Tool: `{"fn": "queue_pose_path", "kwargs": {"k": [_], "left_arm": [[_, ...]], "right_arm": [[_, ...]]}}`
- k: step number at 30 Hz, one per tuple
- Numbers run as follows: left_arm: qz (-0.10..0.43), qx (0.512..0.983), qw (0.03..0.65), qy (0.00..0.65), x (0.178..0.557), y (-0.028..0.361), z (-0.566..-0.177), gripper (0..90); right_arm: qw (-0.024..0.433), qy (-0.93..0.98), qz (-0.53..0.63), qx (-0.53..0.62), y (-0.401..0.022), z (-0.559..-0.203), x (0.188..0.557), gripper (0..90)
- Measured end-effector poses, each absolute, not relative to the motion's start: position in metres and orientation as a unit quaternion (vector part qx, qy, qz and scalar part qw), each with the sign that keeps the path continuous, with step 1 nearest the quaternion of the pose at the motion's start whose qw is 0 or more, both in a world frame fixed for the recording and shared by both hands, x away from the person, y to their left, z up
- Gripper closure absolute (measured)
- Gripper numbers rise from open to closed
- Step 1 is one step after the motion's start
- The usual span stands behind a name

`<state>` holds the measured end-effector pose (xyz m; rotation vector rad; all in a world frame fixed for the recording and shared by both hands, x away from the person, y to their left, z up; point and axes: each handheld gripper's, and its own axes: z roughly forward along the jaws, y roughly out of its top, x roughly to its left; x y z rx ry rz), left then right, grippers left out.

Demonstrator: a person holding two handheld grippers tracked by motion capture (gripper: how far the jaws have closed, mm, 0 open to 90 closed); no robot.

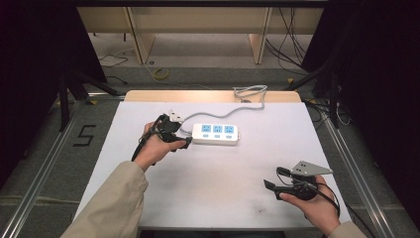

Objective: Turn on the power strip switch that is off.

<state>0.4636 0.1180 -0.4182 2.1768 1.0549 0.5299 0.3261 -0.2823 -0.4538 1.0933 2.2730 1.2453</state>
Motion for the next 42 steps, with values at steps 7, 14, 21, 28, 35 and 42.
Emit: {"fn": "queue_pose_path", "kwargs": {"k": [7,14,21,28,35,42], "left_arm": [[0.204,0.832,0.329,0.397,0.455,0.122,-0.417,29.1],[0.203,0.833,0.332,0.393,0.445,0.127,-0.419,28.9],[0.198,0.833,0.332,0.396,0.434,0.132,-0.420,28.9],[0.194,0.836,0.334,0.389,0.424,0.134,-0.419,28.3],[0.194,0.833,0.359,0.375,0.412,0.140,-0.420,25.8],[0.188,0.831,0.378,0.362,0.395,0.145,-0.429,25.1]], "right_arm": [[0.164,0.797,0.437,0.383,-0.283,-0.454,0.326,29.6],[0.164,0.796,0.438,0.384,-0.283,-0.453,0.326,29.6],[0.164,0.797,0.436,0.384,-0.283,-0.453,0.326,29.6],[0.164,0.797,0.435,0.387,-0.283,-0.453,0.326,29.6],[0.164,0.796,0.437,0.385,-0.283,-0.454,0.327,29.6],[0.160,0.798,0.436,0.383,-0.282,-0.454,0.327,30.0]]}}
